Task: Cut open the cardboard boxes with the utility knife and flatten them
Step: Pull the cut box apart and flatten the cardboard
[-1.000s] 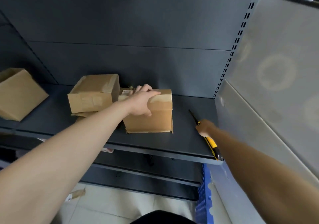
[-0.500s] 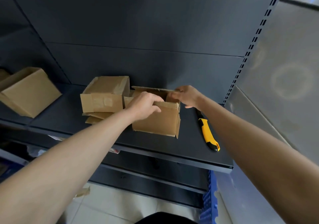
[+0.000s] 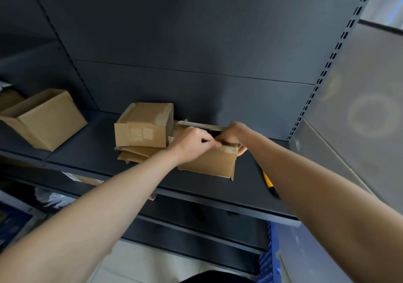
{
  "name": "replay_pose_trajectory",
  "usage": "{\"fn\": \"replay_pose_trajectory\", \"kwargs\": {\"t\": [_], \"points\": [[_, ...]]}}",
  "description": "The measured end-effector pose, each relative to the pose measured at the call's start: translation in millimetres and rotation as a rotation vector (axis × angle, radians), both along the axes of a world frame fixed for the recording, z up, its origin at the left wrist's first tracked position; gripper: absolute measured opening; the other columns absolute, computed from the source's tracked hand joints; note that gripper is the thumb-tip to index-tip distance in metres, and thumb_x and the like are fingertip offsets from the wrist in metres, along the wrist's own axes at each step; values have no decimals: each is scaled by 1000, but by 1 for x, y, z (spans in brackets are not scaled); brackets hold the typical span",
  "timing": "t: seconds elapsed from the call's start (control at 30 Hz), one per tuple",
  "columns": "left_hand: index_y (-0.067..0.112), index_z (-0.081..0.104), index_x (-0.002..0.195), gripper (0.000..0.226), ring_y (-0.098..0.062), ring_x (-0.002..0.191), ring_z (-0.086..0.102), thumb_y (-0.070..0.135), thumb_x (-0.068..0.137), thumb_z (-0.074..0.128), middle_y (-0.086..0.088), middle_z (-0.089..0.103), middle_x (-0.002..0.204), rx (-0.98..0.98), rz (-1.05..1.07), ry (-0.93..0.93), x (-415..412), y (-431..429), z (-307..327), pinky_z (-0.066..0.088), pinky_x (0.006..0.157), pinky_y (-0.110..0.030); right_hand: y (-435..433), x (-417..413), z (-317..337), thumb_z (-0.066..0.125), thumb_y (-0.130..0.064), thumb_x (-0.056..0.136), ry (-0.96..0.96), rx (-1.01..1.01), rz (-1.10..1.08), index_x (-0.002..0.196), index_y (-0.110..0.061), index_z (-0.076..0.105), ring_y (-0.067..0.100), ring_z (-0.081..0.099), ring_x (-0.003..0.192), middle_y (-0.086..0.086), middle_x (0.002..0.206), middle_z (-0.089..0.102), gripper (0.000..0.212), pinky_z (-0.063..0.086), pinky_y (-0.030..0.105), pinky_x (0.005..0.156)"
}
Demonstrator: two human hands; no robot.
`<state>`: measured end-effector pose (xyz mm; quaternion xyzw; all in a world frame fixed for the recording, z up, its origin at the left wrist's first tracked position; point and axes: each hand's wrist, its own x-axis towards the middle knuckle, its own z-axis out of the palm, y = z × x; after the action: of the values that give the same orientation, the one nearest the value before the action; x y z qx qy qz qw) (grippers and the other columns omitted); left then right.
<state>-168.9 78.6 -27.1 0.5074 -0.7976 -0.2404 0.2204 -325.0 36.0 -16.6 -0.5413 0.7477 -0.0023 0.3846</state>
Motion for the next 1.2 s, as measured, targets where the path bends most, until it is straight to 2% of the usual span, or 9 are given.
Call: {"fn": "replay_pose_trajectory", "kwargs": {"t": [0.13, 0.3, 0.53, 0.67, 0.87, 0.97, 1.07, 1.13, 1.2], "points": [[10, 71, 80, 24, -20, 96, 54, 32, 89, 65, -1, 57, 94, -53, 358, 49, 17, -15, 3, 45, 80, -33, 9, -12, 13, 60, -25, 90, -68, 109, 9, 91, -8, 59, 24, 64, 67, 10, 84, 61, 17, 59, 35, 58], [15, 60, 95, 34, -17, 97, 49, 35, 75, 79, 0, 43, 111, 117, 353, -25, 13, -20, 7, 43, 79, -29, 16, -15, 12, 62, -21, 89, -109, 105, -34, 103, -7, 56, 30, 66, 74, 14, 93, 61, 20, 59, 41, 60], [34, 23, 145, 87, -28, 101, 58, 22, 78, 78, -11, 42, 133, 458, 278, -105, 12, -22, 17, 58, 69, -37, 15, -35, 11, 63, 4, 80, -399, 43, -178, 139, -16, 34, 48, 55, 109, 21, 133, 42, 69, 56, 58, 73], [36, 7, 147, 100, -27, 90, 64, 29, 77, 78, -11, 51, 124, 500, 293, -163, 17, -24, 10, 58, 67, -35, 15, -52, 7, 54, 15, 78, -570, 40, -214, 142, -21, 34, 47, 51, 115, 18, 142, 35, 76, 55, 55, 81], [16, -6, 152, 113, -30, 128, 44, 42, 78, 75, -12, 36, 147, 392, 361, -238, 12, -28, 4, 45, 96, -37, 23, -63, 6, 42, 19, 83, -658, 75, -154, 140, -15, 42, 44, 46, 125, 16, 142, 40, 67, 51, 55, 91], [8, 3, 152, 104, -29, 120, 50, 43, 80, 70, -12, 46, 138, 363, 377, -252, 8, -25, -4, 48, 90, -35, 29, -70, 8, 54, 8, 87, -720, 140, -119, 142, -17, 40, 46, 49, 122, 15, 144, 40, 62, 45, 56, 98], [3, 30, 142, 73, -26, 110, 53, 40, 87, 60, -10, 51, 126, 370, 345, -218, 6, -26, 0, 50, 73, -31, 34, -77, 9, 88, -37, 61, -786, 204, -152, 143, -19, 34, 47, 47, 123, 15, 146, 38, 99, 42, 57, 97], [5, 41, 133, 48, -22, 99, 53, 36, 96, 47, -7, 50, 114, 420, 301, -146, 5, -28, 3, 47, 68, -29, 34, -77, 10, 72, -60, 66, -825, 205, -213, 137, -19, 37, 45, 48, 121, 17, 139, 44, 89, 43, 58, 93], [7, 41, 133, 38, -23, 96, 55, 27, 101, 34, -7, 49, 116, 499, 326, 0, 5, -31, 4, 53, 68, -31, 32, -79, 7, 54, -58, 86, -825, 186, -314, 136, -14, 41, 41, 50, 120, 18, 136, 49, 67, 43, 61, 97]]}}
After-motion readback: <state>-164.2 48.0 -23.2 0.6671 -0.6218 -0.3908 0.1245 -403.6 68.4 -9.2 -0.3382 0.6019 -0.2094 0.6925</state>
